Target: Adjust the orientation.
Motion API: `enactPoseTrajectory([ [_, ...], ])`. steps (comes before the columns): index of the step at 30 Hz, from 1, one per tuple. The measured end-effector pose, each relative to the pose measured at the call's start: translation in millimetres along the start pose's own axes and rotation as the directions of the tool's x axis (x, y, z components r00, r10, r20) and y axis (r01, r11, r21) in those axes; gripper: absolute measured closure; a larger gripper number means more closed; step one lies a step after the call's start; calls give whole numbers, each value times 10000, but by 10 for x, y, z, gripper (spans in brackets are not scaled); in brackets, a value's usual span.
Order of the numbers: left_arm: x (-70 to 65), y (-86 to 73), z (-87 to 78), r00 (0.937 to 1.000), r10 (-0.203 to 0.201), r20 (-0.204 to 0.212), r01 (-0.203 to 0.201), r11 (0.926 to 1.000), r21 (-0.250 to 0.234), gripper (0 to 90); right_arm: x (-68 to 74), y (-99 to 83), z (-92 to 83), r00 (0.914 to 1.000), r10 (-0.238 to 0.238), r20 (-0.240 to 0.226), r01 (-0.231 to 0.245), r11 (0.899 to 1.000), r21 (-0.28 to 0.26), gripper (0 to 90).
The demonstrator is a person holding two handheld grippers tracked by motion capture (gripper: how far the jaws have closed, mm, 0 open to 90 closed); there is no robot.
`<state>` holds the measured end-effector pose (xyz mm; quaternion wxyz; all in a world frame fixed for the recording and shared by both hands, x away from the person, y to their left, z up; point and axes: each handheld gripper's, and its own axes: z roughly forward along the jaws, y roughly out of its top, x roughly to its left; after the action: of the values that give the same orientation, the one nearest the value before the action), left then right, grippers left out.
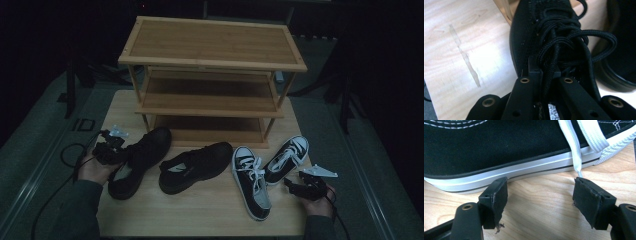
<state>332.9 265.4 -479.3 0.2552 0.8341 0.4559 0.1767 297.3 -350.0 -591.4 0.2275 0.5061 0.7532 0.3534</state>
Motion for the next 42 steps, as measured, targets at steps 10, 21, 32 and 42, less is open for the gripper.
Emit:
enactPoseTrajectory([
  [10, 130, 3, 121, 9978, -537, 390, 527, 9983, 265, 637, 0, 0, 0, 10000, 2, -4, -2, 10000, -3, 276],
  [21, 64, -107, -177, 9950, -867, 503, 862, 9962, 122, 495, 0, 0, 0, 10000, -3, 0, 3, 10000, -2, 276],
  [32, -78, -99, -396, 9939, -775, 790, 801, 9964, -292, 480, 1, 0, 0, 10000, -7, 5, 7, 10000, -1, 277],
  [42, -223, 37, -473, 9974, -252, 670, 287, 9982, -518, 504, 0, 0, 1, 10000, -8, 4, 8, 10000, 0, 277],
])
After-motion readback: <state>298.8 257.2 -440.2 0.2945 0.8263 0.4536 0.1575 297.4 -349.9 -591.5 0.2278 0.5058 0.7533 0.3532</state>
